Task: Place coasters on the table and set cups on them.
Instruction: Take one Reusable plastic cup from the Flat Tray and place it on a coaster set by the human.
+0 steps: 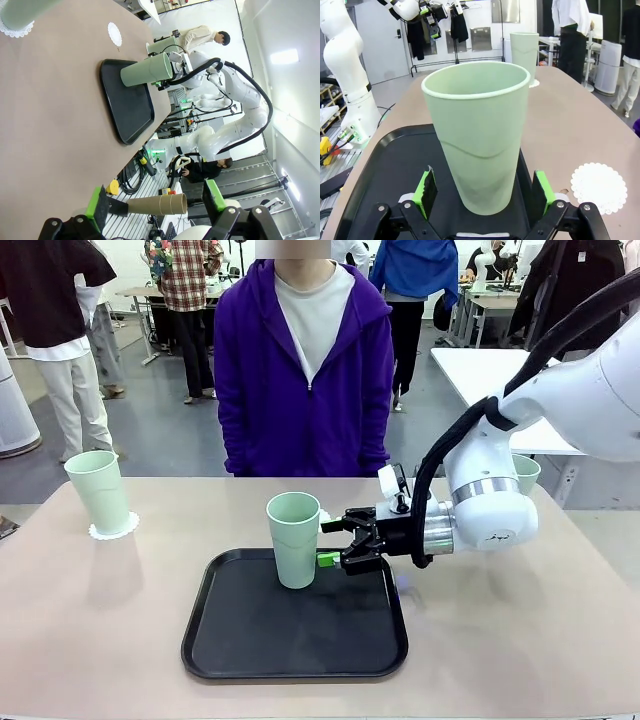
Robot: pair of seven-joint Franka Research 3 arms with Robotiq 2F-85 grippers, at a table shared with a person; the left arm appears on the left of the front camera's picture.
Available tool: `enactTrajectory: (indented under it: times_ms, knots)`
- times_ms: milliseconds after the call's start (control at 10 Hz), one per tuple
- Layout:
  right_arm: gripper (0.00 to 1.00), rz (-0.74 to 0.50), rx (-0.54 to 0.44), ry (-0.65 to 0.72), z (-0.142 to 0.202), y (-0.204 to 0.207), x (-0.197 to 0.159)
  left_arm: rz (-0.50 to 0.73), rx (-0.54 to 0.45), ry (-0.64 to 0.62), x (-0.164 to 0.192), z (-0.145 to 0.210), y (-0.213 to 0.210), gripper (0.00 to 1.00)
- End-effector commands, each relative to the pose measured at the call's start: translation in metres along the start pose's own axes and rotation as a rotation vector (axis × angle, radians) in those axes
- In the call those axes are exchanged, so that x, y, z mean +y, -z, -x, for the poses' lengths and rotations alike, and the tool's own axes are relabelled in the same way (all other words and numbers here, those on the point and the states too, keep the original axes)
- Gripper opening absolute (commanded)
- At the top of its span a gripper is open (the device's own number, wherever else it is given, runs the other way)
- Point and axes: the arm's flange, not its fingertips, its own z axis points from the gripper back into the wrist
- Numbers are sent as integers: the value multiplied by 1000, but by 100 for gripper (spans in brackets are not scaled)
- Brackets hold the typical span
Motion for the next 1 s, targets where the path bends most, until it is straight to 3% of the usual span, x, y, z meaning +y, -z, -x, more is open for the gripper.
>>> enactTrajectory:
  times_ms: [0,900]
  knots:
    - [100,-4,26,18,2,9,-11,10,-11,15,-2,0,-2,100]
    - [100,-64,61,65,14,35,-25,10,-11,15,-2,0,-2,100]
